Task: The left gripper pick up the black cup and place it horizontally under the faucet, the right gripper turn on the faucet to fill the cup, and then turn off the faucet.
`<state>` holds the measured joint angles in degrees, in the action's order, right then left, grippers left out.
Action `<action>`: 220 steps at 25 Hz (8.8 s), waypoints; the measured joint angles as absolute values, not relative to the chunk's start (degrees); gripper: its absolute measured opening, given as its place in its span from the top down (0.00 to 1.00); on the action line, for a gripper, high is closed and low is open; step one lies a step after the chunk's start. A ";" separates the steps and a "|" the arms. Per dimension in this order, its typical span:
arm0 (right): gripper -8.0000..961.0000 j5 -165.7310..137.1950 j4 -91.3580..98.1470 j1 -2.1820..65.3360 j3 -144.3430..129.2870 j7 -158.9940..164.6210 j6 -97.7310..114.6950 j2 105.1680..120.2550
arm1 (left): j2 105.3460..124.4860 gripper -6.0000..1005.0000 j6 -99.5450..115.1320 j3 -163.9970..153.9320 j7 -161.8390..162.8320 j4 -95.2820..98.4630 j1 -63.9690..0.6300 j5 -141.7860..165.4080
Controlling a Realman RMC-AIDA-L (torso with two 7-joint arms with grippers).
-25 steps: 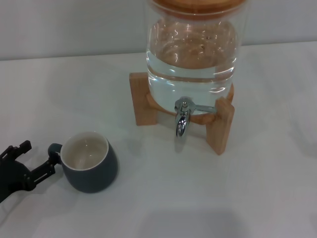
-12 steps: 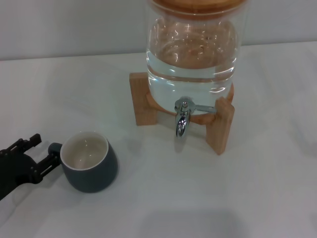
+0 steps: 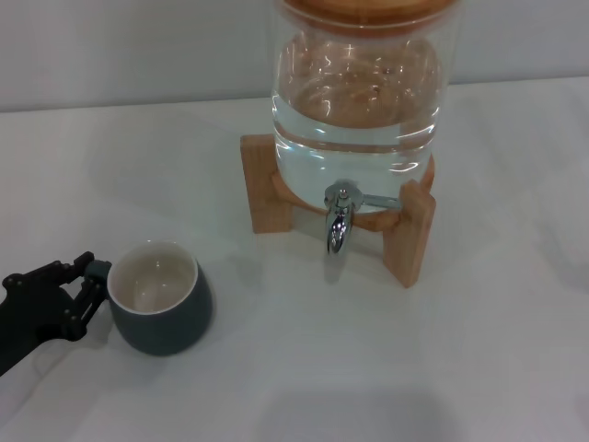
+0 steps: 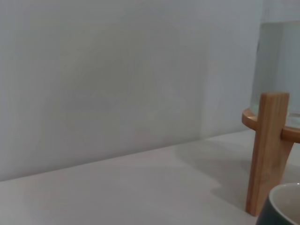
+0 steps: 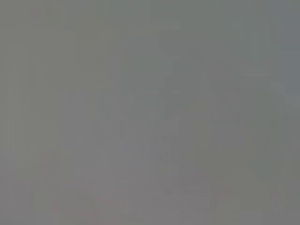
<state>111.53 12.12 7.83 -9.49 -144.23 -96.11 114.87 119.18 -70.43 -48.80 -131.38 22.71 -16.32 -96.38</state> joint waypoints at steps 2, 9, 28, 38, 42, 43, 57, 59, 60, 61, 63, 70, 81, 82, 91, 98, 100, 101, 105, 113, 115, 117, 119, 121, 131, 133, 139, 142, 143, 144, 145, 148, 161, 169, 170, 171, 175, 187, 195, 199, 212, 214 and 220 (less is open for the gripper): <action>0.20 111.53 12.13 7.83 -9.49 -144.23 -96.11 114.87 | 119.18 0.62 -70.49 -49.18 -131.40 22.71 -16.41 -96.40; 0.20 111.36 12.13 7.77 -9.49 -144.23 -96.26 114.87 | 119.18 0.81 -71.12 -50.38 -131.40 22.72 -16.82 -96.49; 0.20 111.17 12.35 8.30 -11.66 -144.21 -99.15 114.96 | 119.77 0.84 -70.08 -53.85 -133.97 12.88 -29.58 -96.86; 0.20 111.18 12.62 9.20 -13.17 -143.54 -99.63 114.96 | 120.39 0.84 -66.99 -54.85 -134.98 7.94 -36.09 -96.87; 0.20 111.18 12.66 9.54 -13.64 -143.52 -99.72 114.96 | 120.55 0.84 -65.95 -54.85 -136.83 5.44 -38.55 -96.89; 0.20 111.18 12.66 9.60 -13.85 -143.51 -99.73 114.96 | 120.57 0.84 -65.80 -54.85 -137.15 4.95 -39.04 -96.89; 0.20 111.18 12.66 10.23 -14.27 -142.90 -99.76 114.96 | 120.76 0.84 -65.17 -54.85 -141.45 1.54 -41.93 -96.40; 0.20 111.18 12.66 10.28 -14.26 -142.91 -99.76 114.96 | 120.76 0.84 -64.60 -55.12 -141.47 1.48 -42.06 -96.32; 0.20 111.18 12.66 10.30 -14.26 -142.91 -99.76 114.96 | 120.76 0.84 -64.20 -55.33 -141.47 1.40 -42.21 -96.32; 0.20 111.18 12.66 10.32 -14.26 -142.90 -99.76 114.96 | 120.76 0.84 -63.88 -55.56 -141.43 1.31 -42.37 -96.32; 0.20 111.18 12.65 10.38 -14.24 -142.85 -99.73 114.96 | 120.76 0.84 -63.35 -55.92 -141.17 1.14 -42.80 -96.33; 0.20 111.18 12.46 10.47 -14.23 -142.82 -99.50 114.96 | 120.76 0.81 -63.16 -56.10 -140.77 0.66 -43.63 -96.29; 0.20 111.18 12.38 10.91 -14.23 -142.82 -99.23 114.96 | 120.59 0.59 -62.67 -56.23 -139.13 0.61 -43.71 -96.29; 0.20 111.18 12.36 10.98 -14.23 -142.82 -99.22 114.96 | 120.58 0.57 -62.58 -56.24 -139.00 0.61 -43.74 -96.21; 0.20 111.18 12.34 11.10 -14.24 -142.82 -99.22 114.96 | 120.35 0.47 -62.78 -56.34 -137.49 0.82 -43.29 -95.42; 0.20 111.18 12.31 11.04 -14.24 -142.82 -99.23 114.96 | 120.23 0.45 -63.05 -56.34 -136.33 1.11 -43.01 -92.79; 0.20 111.18 12.30 10.85 -14.24 -142.82 -99.25 114.96 | 120.23 0.44 -63.10 -56.34 -136.32 1.12 -42.86 -92.78; 0.20 111.18 12.30 10.74 -14.24 -142.82 -99.26 114.96 | 120.22 0.44 -63.18 -56.34 -136.32 1.15 -42.71 -92.80; 0.20 111.18 12.26 10.61 -14.24 -142.82 -99.36 114.96 | 120.10 0.43 -63.98 -56.18 -136.31 2.14 -41.04 -93.09; 0.20 111.18 12.21 10.51 -14.47 -142.82 -99.51 114.96 | 119.89 0.40 -66.23 -55.94 -136.15 4.76 -37.28 -93.25; 0.20 111.18 12.24 10.52 -14.62 -142.82 -99.51 114.96 | 119.84 0.40 -67.47 -56.09 -136.14 5.63 -36.24 -93.26; 0.20 111.18 12.25 10.53 -14.65 -142.82 -99.50 114.96 | 119.79 0.40 -69.18 -56.21 -136.12 7.04 -34.81 -93.11; 0.20 111.18 12.25 10.45 -14.67 -142.82 -99.50 114.95 | 119.66 0.40 -70.70 -56.25 -136.07 8.14 -33.63 -92.90; 0.20 110.99 12.36 10.31 -14.73 -142.82 -99.54 114.92 | 119.52 0.40 -72.57 -56.26 -136.04 9.38 -32.21 -92.83; 0.20 103.14 27.36 6.11 -16.07 -128.58 -100.14 114.85 | 119.16 0.40 -77.54 -55.75 -134.16 17.95 -21.31 -97.59; 0.20 100.51 33.21 5.23 -16.29 -122.15 -101.04 114.86 | 119.00 0.40 -77.64 -55.72 -134.22 18.08 -19.81 -100.10; 0.20 94.01 50.09 4.37 -22.18 -105.18 -104.80 114.95 | 118.30 0.40 -76.25 -55.37 -134.39 18.17 -16.11 -111.63; 0.20 93.70 56.79 3.95 -28.82 -98.33 -104.89 114.99 | 118.38 0.40 -76.16 -52.52 -134.13 18.16 -14.97 -115.15; 0.20 93.63 59.67 3.82 -31.82 -95.84 -104.85 115.01 | 118.50 0.40 -76.28 -51.05 -134.09 18.14 -14.68 -115.62; 0.20 93.55 61.60 3.78 -33.86 -94.37 -104.77 115.01 | 118.67 0.40 -76.43 -49.58 -134.06 18.12 -14.49 -115.79; 0.20 93.33 63.71 3.63 -36.21 -92.72 -104.45 115.02 | 118.79 0.40 -76.59 -47.89 -133.96 18.08 -14.34 -115.94; 0.20 92.54 69.87 3.26 -42.97 -88.52 -102.77 115.06 | 118.93 0.40 -77.25 -44.30 -133.11 17.85 -14.17 -116.03; 0.20 87.32 85.20 3.05 -65.25 -75.22 -87.25 115.09 | 118.95 0.40 -78.92 -41.54 -132.82 17.61 -13.37 -117.53; 0.20 85.75 87.68 3.46 -72.18 -71.21 -81.18 115.05 | 119.16 0.40 -79.02 -41.93 -133.80 16.86 -13.37 -117.26; 0.20 85.72 88.13 3.48 -72.73 -70.79 -80.71 115.05 | 119.16 0.40 -79.10 -41.95 -133.85 16.77 -13.38 -117.26; 0.20 85.70 88.59 3.50 -73.28 -70.34 -80.29 115.05 | 119.17 0.40 -79.22 -41.97 -133.91 16.74 -13.38 -117.25; 0.20 85.64 89.51 3.41 -75.21 -68.99 -78.82 115.04 | 119.18 0.40 -79.59 -41.98 -134.18 16.74 -13.27 -117.24; 0.20 82.80 91.55 3.69 -80.00 -65.30 -74.36 115.05 | 119.18 0.41 -80.23 -41.93 -134.21 16.78 -12.89 -117.24; 0.20 82.76 93.33 3.56 -82.12 -64.75 -74.48 115.05 | 119.18 0.41 -80.51 -41.92 -134.71 16.79 -12.92 -117.25; 0.20 82.76 94.55 3.43 -83.29 -64.22 -74.56 115.00 | 119.18 0.41 -80.51 -41.92 -134.72 16.79 -13.06 -117.25; 0.20 82.66 95.39 3.51 -84.87 -63.72 -74.41 114.96 | 119.18 0.41 -80.51 -41.92 -134.74 16.79 -13.35 -117.25; 0.20 82.65 95.39 3.40 -84.64 -63.73 -74.39 114.96 | 119.18 0.41 -80.51 -41.92 -134.78 16.79 -13.37 -117.25; 0.20 82.55 95.52 2.25 -82.66 -64.60 -74.77 114.96 | 119.18 0.41 -80.51 -41.92 -134.82 16.72 -13.12 -117.25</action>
